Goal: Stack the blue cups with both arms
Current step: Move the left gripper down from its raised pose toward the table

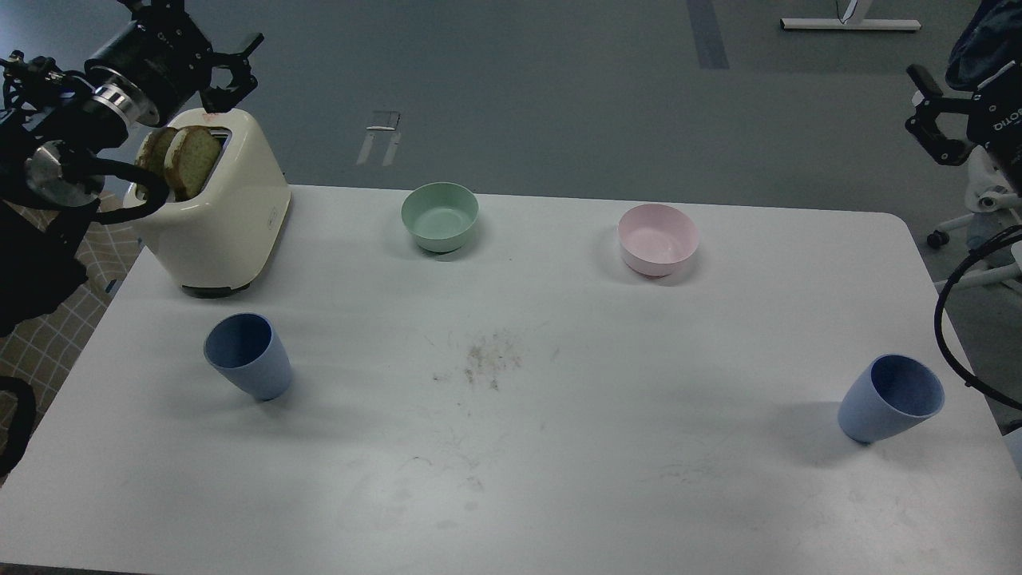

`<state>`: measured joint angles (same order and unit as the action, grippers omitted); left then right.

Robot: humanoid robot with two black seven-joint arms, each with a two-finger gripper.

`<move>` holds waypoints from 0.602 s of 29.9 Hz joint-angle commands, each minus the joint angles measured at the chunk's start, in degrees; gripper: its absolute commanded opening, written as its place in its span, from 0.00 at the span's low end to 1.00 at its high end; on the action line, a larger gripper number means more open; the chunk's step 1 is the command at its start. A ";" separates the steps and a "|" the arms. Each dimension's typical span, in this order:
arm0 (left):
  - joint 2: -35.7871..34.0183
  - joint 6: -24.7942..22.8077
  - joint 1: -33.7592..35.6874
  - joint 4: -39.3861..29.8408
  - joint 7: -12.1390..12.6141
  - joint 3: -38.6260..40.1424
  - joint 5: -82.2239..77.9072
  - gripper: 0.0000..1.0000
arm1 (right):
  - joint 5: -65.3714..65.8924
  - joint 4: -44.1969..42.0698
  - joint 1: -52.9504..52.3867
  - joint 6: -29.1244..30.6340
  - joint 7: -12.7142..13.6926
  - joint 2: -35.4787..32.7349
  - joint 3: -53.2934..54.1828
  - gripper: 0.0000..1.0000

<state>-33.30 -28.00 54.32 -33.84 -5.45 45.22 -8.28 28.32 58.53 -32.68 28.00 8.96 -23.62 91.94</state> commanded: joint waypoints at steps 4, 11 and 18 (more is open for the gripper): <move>-0.01 0.00 0.00 0.00 -0.27 0.31 0.11 0.98 | -0.10 0.09 0.60 0.00 0.00 -0.20 0.26 1.00; 0.08 0.00 0.00 0.00 0.00 0.22 0.11 0.98 | -0.19 0.09 0.43 0.00 0.00 -0.20 0.52 1.00; 0.08 0.00 0.00 0.00 0.00 0.83 0.11 0.98 | -0.28 0.27 0.43 0.00 0.00 -1.60 1.84 1.00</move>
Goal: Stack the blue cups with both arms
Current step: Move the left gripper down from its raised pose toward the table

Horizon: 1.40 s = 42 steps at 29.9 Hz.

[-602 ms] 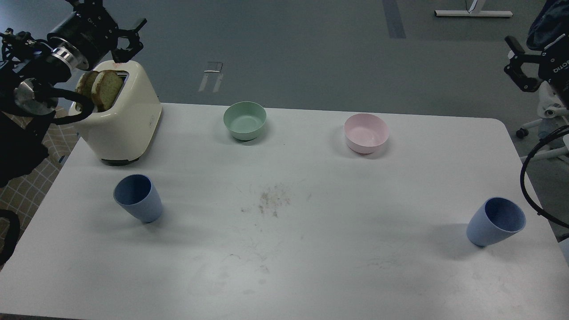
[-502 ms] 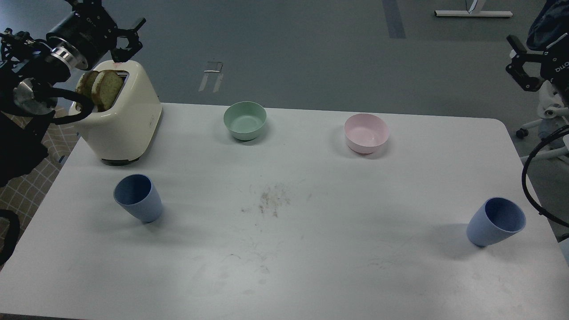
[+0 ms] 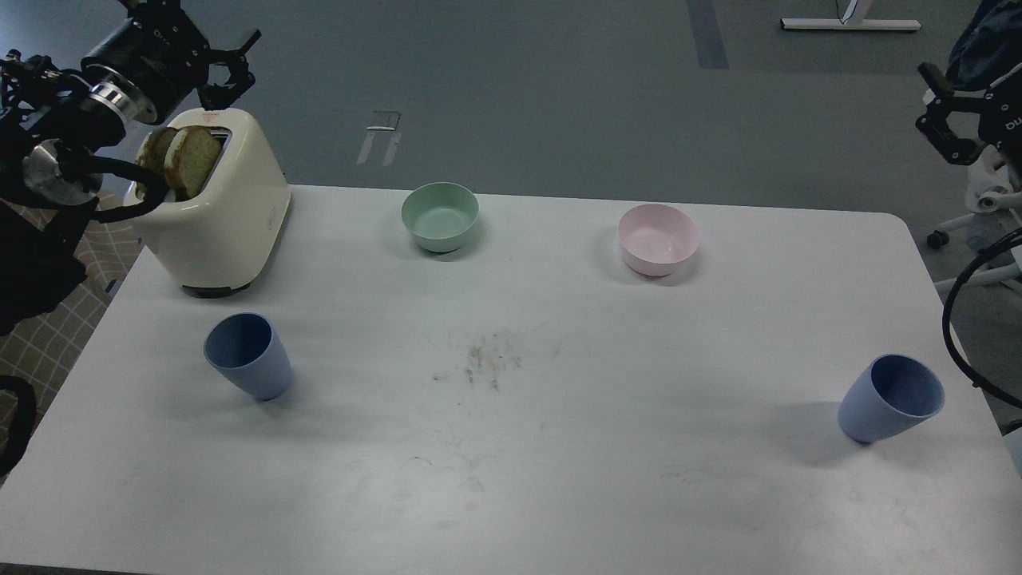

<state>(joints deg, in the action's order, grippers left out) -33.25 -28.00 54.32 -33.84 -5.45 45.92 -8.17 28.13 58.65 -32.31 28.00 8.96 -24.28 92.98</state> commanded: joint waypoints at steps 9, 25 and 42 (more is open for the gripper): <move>0.03 0.00 0.00 -0.62 0.36 -0.75 -1.66 0.97 | -0.44 0.68 0.93 0.00 -0.08 -1.30 5.28 1.00; -16.40 0.00 -4.39 -21.17 -4.04 -0.66 -27.93 0.81 | -0.44 0.59 3.22 0.00 -0.08 -1.30 8.27 1.00; -37.67 0.00 -10.81 -41.55 -6.59 -0.83 -42.09 0.75 | -0.44 0.24 3.22 0.00 -0.08 -1.39 10.20 1.00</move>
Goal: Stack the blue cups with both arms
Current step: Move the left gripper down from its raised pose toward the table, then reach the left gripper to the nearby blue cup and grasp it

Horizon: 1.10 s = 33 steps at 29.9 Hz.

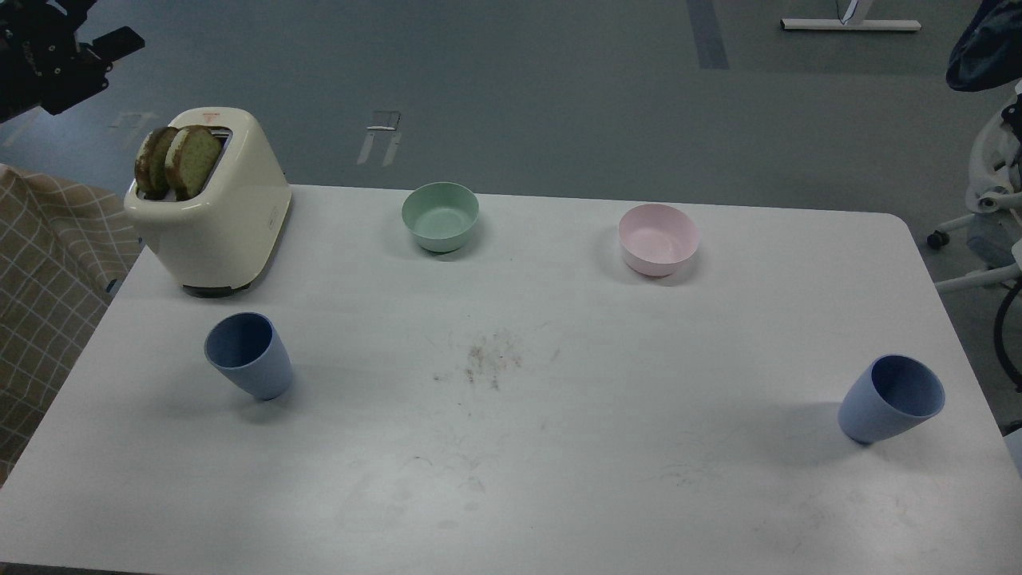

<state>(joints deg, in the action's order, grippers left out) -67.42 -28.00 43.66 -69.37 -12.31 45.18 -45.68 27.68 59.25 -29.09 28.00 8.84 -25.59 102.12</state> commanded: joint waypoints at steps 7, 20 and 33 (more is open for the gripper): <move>-6.32 0.00 -1.47 -12.55 0.10 -2.37 -19.69 0.71 | 0.00 -0.54 0.00 0.00 0.03 0.01 1.59 1.00; -6.59 0.00 -2.87 -12.72 -7.20 -19.05 -49.59 0.66 | -0.09 -0.54 0.87 0.00 -0.05 -0.07 2.73 1.00; -5.97 0.05 -3.40 -12.37 -7.46 -24.43 -51.18 0.65 | -0.09 -0.28 1.23 0.00 -0.05 0.01 3.35 1.00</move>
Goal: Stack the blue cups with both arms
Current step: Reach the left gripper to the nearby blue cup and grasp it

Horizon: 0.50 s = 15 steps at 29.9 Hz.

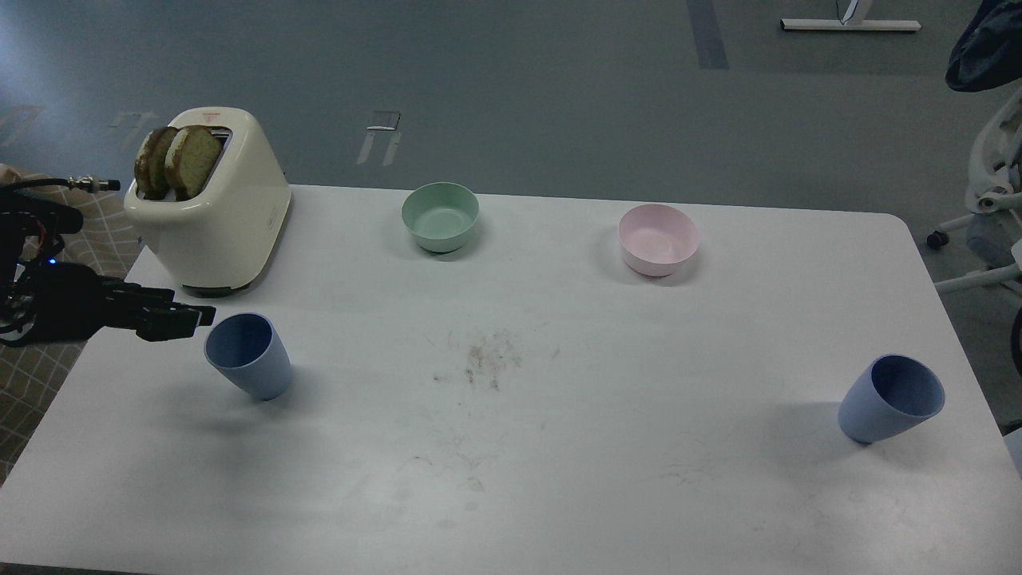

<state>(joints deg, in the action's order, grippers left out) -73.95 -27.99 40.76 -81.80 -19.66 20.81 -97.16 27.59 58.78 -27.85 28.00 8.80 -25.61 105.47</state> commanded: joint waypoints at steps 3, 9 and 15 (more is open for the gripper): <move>1.88 0.13 -0.85 0.24 -0.11 0.02 0.40 0.65 | 0.01 0.29 0.08 0.00 -0.01 0.04 0.00 1.00; 4.95 0.13 -1.03 2.34 -0.11 -0.07 0.48 0.62 | 0.01 0.20 -0.01 0.00 0.08 0.04 0.00 1.00; 7.24 0.65 -3.40 4.19 -0.11 0.02 0.40 0.45 | 0.01 -0.06 0.08 0.00 -0.01 0.04 0.00 1.00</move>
<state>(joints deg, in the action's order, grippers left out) -68.02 -27.75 38.30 -78.97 -19.78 20.80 -96.68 27.59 58.80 -27.79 28.00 8.80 -25.58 105.47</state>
